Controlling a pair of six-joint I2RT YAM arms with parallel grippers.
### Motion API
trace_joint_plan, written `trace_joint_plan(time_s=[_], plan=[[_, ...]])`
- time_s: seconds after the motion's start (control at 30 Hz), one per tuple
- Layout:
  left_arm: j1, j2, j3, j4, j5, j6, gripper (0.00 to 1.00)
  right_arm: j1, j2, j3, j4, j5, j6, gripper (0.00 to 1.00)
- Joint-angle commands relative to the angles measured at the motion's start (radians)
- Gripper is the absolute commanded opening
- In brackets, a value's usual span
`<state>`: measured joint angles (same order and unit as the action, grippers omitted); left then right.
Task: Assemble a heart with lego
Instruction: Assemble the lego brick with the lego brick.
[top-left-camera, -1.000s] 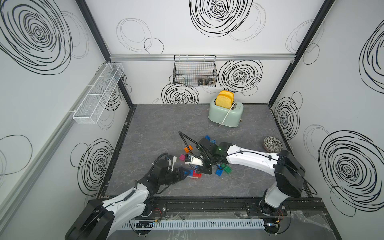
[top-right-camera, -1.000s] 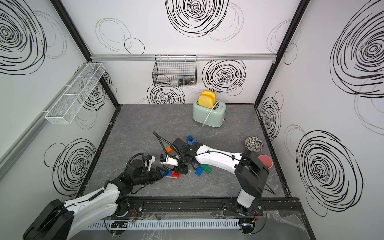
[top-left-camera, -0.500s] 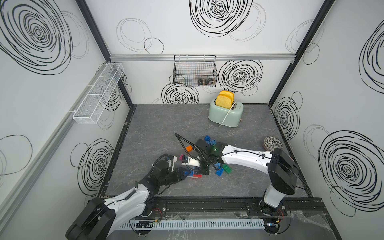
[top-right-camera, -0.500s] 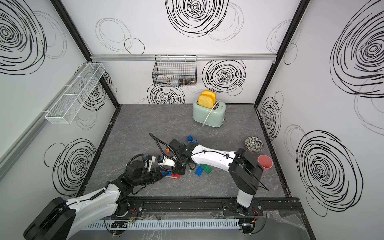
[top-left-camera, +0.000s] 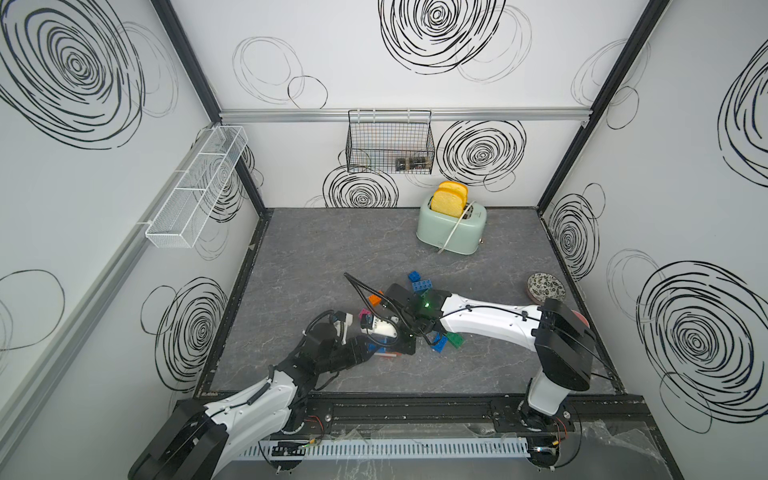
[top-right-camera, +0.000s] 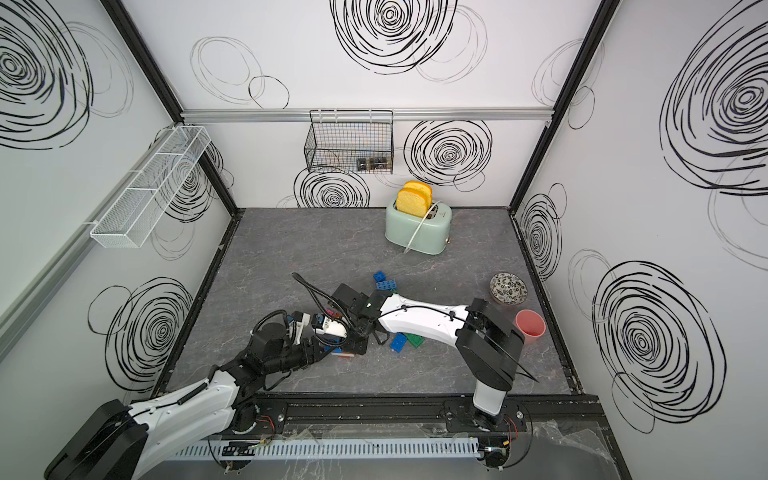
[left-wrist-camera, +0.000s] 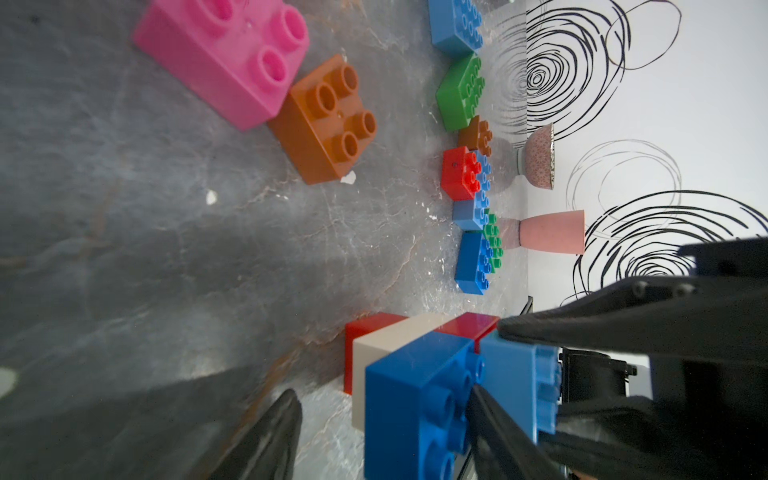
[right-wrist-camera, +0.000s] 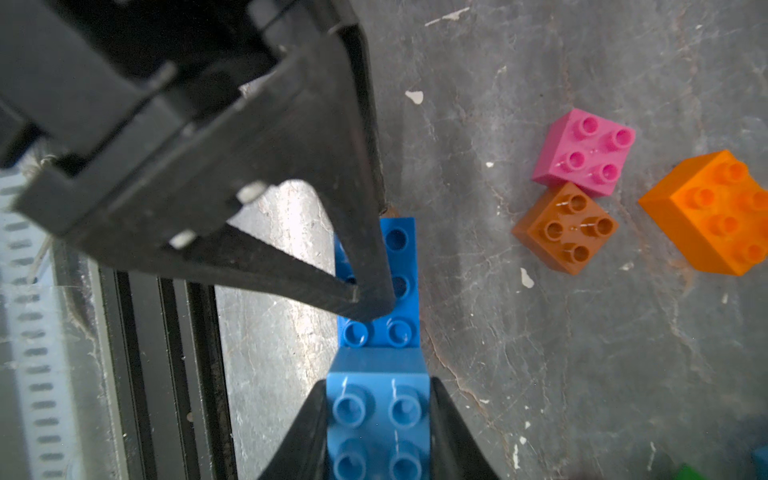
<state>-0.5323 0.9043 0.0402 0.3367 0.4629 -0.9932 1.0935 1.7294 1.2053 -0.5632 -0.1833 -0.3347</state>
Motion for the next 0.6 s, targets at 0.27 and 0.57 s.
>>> trace_joint_plan(time_s=[0.27,0.57], plan=[[-0.005,0.018,-0.026,-0.046,-0.036,-0.011,0.67,0.004,-0.065,-0.129,0.015,0.025,-0.051,0.23],[-0.003,0.02,-0.026,-0.051,-0.043,-0.01,0.67,-0.001,-0.021,-0.132,0.011,0.029,-0.038,0.22]])
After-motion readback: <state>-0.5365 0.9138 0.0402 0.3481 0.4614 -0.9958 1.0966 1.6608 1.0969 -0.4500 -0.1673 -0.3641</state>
